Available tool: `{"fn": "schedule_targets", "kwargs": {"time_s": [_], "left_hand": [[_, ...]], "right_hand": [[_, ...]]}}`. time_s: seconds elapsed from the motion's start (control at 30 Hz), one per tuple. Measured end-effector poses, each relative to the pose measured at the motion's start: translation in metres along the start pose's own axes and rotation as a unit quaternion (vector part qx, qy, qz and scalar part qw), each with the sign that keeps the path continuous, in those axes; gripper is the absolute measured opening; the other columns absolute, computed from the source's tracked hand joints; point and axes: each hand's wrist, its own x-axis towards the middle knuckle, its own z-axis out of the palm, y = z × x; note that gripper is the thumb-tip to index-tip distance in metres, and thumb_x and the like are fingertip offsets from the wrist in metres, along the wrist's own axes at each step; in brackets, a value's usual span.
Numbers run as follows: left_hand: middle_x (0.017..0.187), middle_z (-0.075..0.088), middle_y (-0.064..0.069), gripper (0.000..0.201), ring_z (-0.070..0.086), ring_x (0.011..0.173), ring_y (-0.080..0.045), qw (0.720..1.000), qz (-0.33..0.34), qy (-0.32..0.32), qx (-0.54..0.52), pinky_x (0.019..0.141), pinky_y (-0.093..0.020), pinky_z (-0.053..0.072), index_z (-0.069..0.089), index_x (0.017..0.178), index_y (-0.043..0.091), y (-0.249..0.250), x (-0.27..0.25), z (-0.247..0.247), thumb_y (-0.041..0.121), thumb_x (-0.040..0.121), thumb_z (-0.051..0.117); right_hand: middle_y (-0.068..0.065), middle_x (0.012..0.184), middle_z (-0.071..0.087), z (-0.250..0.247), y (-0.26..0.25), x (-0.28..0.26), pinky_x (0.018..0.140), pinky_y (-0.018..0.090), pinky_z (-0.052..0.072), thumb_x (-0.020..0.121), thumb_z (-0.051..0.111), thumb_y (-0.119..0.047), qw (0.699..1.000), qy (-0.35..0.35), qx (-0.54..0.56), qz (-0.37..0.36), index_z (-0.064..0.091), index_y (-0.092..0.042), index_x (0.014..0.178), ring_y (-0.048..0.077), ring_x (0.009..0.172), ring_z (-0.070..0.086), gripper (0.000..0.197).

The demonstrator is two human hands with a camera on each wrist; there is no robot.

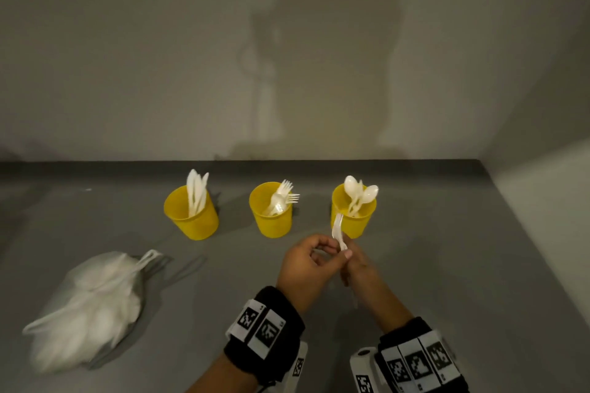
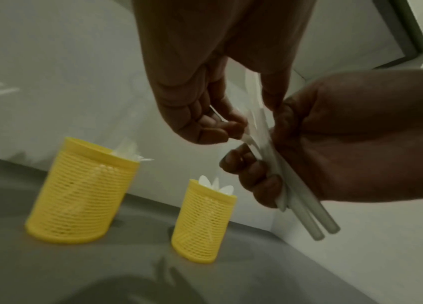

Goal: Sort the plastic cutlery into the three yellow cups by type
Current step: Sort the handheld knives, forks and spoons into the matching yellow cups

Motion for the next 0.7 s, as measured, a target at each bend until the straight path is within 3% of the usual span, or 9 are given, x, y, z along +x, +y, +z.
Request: {"fn": "schedule_targets", "kwargs": {"time_s": [0.07,0.13,0.23,0.33,0.4,0.5,0.57,0.63,0.7], "left_hand": [[0.058,0.065,0.008,0.013,0.056,0.051,-0.001,0.999,-0.018,0.036,-0.016,0.055,-0.014,0.046,0.064,0.07,0.023,-0.007,-0.001,-0.018,0.017,0.072,0.076],[0.053,0.067,0.01,0.011,0.061,0.054,0.002,0.998,-0.024,0.056,-0.025,0.058,-0.012,0.048,0.066,0.07,0.02,-0.013,-0.002,-0.037,0.012,0.075,0.072],[0.051,0.068,0.013,0.008,0.061,0.053,0.004,0.996,-0.024,0.078,-0.047,0.058,-0.01,0.048,0.071,0.078,0.007,-0.015,-0.005,-0.065,0.004,0.081,0.064],[0.049,0.067,0.012,0.011,0.061,0.049,0.003,0.994,-0.036,0.075,-0.067,0.053,-0.008,0.047,0.069,0.081,0.0,-0.012,-0.007,-0.091,0.003,0.085,0.058],[0.046,0.066,0.011,0.015,0.061,0.048,0.003,0.994,-0.039,0.078,-0.061,0.053,-0.007,0.048,0.067,0.074,0.006,-0.009,-0.011,-0.105,0.003,0.085,0.058],[0.045,0.064,0.01,0.02,0.059,0.047,0.002,0.991,-0.027,0.125,-0.047,0.053,-0.008,0.049,0.067,0.067,0.01,0.001,-0.012,-0.136,0.007,0.085,0.06],[0.046,0.063,0.01,0.016,0.057,0.047,0.003,0.983,-0.005,0.182,-0.018,0.055,-0.01,0.047,0.069,0.072,0.005,0.009,-0.003,-0.169,0.011,0.085,0.061],[0.061,0.068,0.003,0.017,0.06,0.06,-0.002,0.968,0.016,0.251,0.009,0.065,-0.018,0.048,0.071,0.087,0.0,0.018,0.014,-0.205,0.015,0.085,0.061],[0.08,0.068,-0.006,0.023,0.061,0.076,-0.013,0.953,0.035,0.296,0.06,0.071,-0.021,0.044,0.069,0.099,0.0,0.023,0.032,-0.234,0.017,0.086,0.06]], "right_hand": [[-0.012,0.081,0.047,0.021,0.0,-0.003,0.053,0.004,0.039,0.07,0.043,-0.044,0.999,-0.03,-0.021,-0.008,0.031,-0.01,0.138,-0.01,0.06,0.051,0.077],[-0.001,0.102,0.051,0.04,-0.004,-0.005,0.063,0.004,0.037,0.081,0.04,-0.03,0.998,-0.052,-0.039,0.0,0.028,-0.008,0.14,-0.005,0.081,0.046,0.064],[0.008,0.113,0.055,0.064,-0.009,-0.006,0.075,0.008,0.042,0.073,0.039,-0.027,0.997,-0.051,-0.048,-0.019,0.044,-0.006,0.132,0.001,0.088,0.052,0.063],[0.005,0.107,0.067,0.081,-0.011,-0.004,0.089,0.024,0.049,0.083,0.045,-0.011,0.996,-0.063,-0.054,-0.037,0.06,-0.018,0.113,0.009,0.094,0.064,0.034],[0.006,0.097,0.07,0.087,-0.01,-0.002,0.084,0.028,0.051,0.089,0.044,0.004,0.996,-0.061,-0.056,-0.028,0.063,-0.014,0.109,0.005,0.084,0.066,0.033],[0.01,0.076,0.064,0.085,-0.008,0.002,0.06,0.013,0.05,0.085,0.046,0.013,0.999,-0.009,-0.042,-0.025,0.062,0.006,0.098,-0.005,0.051,0.059,0.022],[0.012,0.084,0.067,0.081,-0.005,0.006,0.056,0.004,0.047,0.082,0.054,0.01,0.999,0.023,-0.027,-0.019,0.063,0.007,0.097,-0.008,0.05,0.06,0.017],[0.011,0.087,0.07,0.078,0.001,0.009,0.059,0.004,0.048,0.079,0.063,0.004,0.999,0.041,-0.019,-0.011,0.065,0.002,0.095,-0.007,0.056,0.063,0.016],[0.005,0.078,0.072,0.079,0.004,0.011,0.061,0.007,0.05,0.076,0.067,0.0,0.998,0.049,-0.03,0.001,0.065,-0.005,0.092,-0.005,0.06,0.065,0.016]]}}
